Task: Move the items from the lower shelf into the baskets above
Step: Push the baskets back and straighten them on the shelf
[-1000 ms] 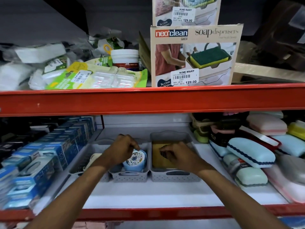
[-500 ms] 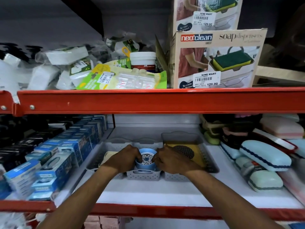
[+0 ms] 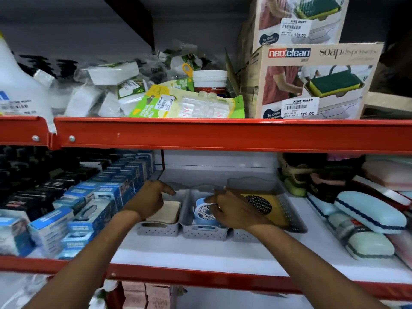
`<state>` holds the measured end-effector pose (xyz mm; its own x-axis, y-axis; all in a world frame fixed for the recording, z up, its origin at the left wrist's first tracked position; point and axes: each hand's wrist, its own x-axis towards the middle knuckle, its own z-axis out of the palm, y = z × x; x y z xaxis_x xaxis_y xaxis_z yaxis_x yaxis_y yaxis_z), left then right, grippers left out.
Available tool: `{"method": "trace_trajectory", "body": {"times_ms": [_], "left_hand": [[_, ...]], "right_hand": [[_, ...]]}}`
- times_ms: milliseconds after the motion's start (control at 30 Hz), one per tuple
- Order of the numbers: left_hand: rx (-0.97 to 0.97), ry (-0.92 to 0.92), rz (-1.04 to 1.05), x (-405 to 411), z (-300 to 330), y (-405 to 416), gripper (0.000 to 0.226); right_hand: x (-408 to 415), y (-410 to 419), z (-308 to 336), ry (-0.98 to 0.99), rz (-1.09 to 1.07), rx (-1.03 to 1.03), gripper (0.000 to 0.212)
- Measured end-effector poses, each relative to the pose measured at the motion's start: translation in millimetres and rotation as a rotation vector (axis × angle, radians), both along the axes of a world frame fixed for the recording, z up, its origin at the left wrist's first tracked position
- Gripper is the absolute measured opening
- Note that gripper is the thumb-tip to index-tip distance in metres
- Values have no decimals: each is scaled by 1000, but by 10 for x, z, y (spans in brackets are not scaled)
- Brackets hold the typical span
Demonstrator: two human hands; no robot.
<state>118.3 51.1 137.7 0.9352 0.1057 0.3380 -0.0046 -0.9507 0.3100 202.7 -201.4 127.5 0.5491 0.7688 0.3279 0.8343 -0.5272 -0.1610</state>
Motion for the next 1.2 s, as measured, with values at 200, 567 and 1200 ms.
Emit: {"method": "trace_trajectory", "body": {"times_ms": [200,567,1200], "left_hand": [[36,217,73,-88,-175,315,36],[-2,365,32,-14,-354,524,31],[-81,236,-142,-517,-168,89,35]], "right_hand": [[-173,580,-37,111,112,-70,39],[-110,983,-182,29,87,-238,47],[-775,235,230,55,-96,-179,26]]}}
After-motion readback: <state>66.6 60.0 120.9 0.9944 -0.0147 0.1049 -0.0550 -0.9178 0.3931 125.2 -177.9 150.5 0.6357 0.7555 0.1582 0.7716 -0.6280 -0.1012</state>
